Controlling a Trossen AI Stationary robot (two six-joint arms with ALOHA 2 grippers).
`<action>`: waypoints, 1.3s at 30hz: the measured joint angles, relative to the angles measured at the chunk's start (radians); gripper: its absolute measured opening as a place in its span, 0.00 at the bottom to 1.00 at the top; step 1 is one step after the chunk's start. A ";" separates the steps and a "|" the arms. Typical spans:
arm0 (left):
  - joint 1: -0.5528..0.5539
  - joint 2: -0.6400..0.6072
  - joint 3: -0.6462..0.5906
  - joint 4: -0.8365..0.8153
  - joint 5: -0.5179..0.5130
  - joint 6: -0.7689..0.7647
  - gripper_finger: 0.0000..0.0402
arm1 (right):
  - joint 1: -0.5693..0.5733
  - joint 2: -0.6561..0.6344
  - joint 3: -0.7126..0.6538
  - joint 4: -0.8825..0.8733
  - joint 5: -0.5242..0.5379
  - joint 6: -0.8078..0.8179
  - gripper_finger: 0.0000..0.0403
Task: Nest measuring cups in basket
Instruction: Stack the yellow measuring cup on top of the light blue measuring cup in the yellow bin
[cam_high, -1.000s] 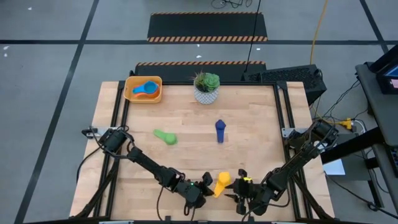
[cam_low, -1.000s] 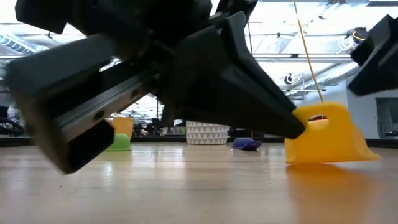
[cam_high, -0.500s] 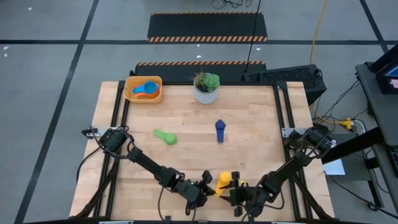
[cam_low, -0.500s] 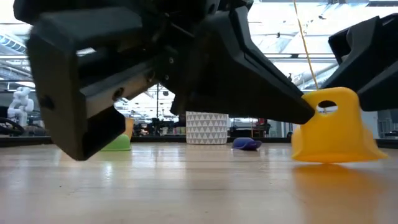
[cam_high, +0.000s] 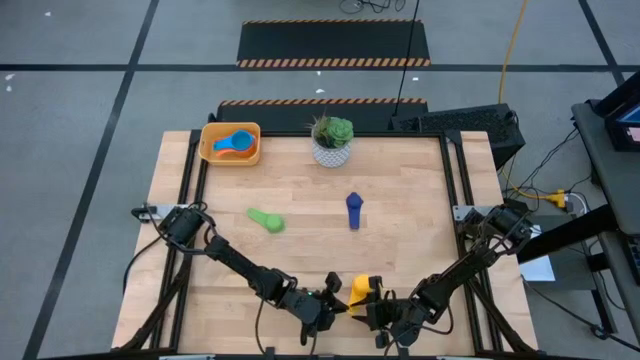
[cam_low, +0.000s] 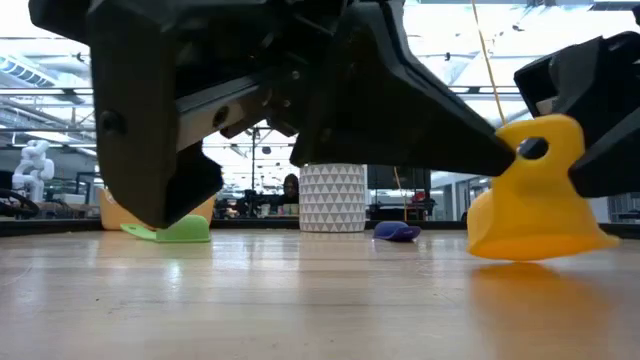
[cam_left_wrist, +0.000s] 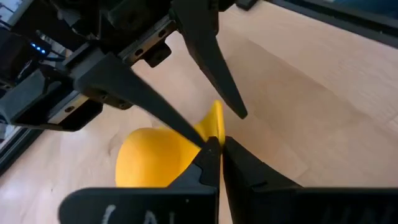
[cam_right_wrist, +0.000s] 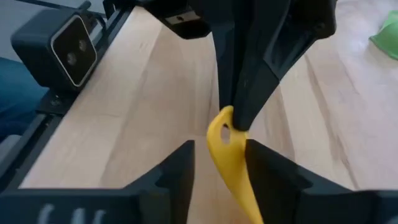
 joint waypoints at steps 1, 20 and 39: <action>0.000 0.000 0.000 0.005 0.000 -0.002 0.01 | 0.000 0.000 0.000 0.001 -0.002 0.000 0.35; -0.008 -0.145 -0.002 -0.151 -0.072 -0.046 0.11 | -0.043 -0.077 0.000 -0.101 0.060 -0.028 0.03; -0.106 -0.323 0.000 -0.310 -0.308 -0.044 0.15 | -0.615 -0.471 -0.002 -0.309 -0.810 0.250 0.01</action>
